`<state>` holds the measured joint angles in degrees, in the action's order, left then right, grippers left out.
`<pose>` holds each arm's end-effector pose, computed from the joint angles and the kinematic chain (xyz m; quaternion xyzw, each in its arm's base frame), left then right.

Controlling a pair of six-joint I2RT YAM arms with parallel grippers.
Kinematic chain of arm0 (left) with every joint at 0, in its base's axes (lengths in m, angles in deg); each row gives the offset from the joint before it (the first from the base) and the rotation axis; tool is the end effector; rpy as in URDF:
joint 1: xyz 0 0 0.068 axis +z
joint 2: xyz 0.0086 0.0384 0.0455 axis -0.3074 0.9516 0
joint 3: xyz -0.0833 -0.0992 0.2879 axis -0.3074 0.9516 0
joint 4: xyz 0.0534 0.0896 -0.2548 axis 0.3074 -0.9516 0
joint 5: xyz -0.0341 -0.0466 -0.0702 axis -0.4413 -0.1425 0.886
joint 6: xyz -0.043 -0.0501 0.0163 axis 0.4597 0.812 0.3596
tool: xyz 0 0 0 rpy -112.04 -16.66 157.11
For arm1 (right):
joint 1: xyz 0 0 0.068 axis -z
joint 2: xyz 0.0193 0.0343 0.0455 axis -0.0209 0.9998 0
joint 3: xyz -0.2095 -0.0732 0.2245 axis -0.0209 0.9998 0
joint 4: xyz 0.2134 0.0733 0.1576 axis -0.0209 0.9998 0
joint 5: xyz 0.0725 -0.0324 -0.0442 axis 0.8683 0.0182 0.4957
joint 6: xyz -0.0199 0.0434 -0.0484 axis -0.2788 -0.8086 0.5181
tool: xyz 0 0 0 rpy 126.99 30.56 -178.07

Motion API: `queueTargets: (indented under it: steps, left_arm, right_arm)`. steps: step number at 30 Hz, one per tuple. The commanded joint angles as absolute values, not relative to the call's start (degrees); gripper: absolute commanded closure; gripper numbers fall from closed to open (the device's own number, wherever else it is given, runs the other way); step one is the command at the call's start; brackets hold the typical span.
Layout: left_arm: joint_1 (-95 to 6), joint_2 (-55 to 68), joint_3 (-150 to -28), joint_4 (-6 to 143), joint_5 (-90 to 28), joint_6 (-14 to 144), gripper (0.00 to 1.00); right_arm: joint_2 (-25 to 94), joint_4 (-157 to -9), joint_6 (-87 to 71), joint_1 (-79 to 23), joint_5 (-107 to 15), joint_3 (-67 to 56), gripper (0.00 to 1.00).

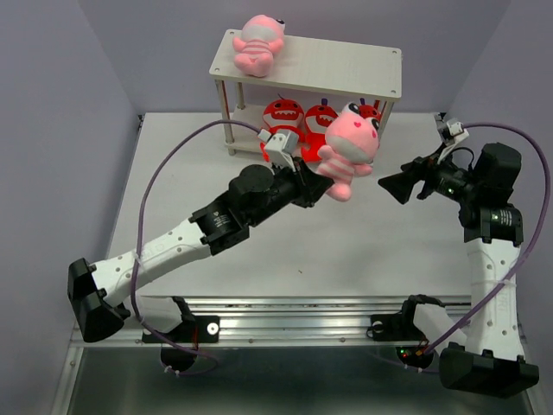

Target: Place and organize the stuffed toys onto the shelf

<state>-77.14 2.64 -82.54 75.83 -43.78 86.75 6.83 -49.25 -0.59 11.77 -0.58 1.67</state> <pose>0.1657 -0.2696 0.4461 0.1274 0.6742 -0.5045 0.5242 0.1789 0.0108 0.4498 -0.1911 0.7514 0.3118 0.5493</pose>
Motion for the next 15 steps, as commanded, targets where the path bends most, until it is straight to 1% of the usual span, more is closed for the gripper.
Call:
queueTargets:
  steps: [1, 7, 11, 15]
  left_arm:
    - [-73.6, 0.2, -90.1, 70.7, -46.3, 81.3, 1.0]
    - [-69.8, 2.4, -97.9, 68.7, -44.4, 78.9, 1.0]
    - [-66.4, 6.9, -104.2, 68.1, -42.6, 78.3, 1.0]
    - [-63.1, 15.3, -115.4, 66.6, -40.5, 78.1, 1.0]
  right_arm:
    - [5.3, -50.1, 1.3, 12.0, -3.3, 0.8, 0.0]
    - [3.5, -50.1, 2.5, 12.0, -2.9, 4.5, 0.0]
    - [2.7, -50.3, 3.9, 12.0, -1.8, 8.8, 0.0]
    - [2.6, -50.5, 6.2, 12.0, -0.6, 14.3, 0.0]
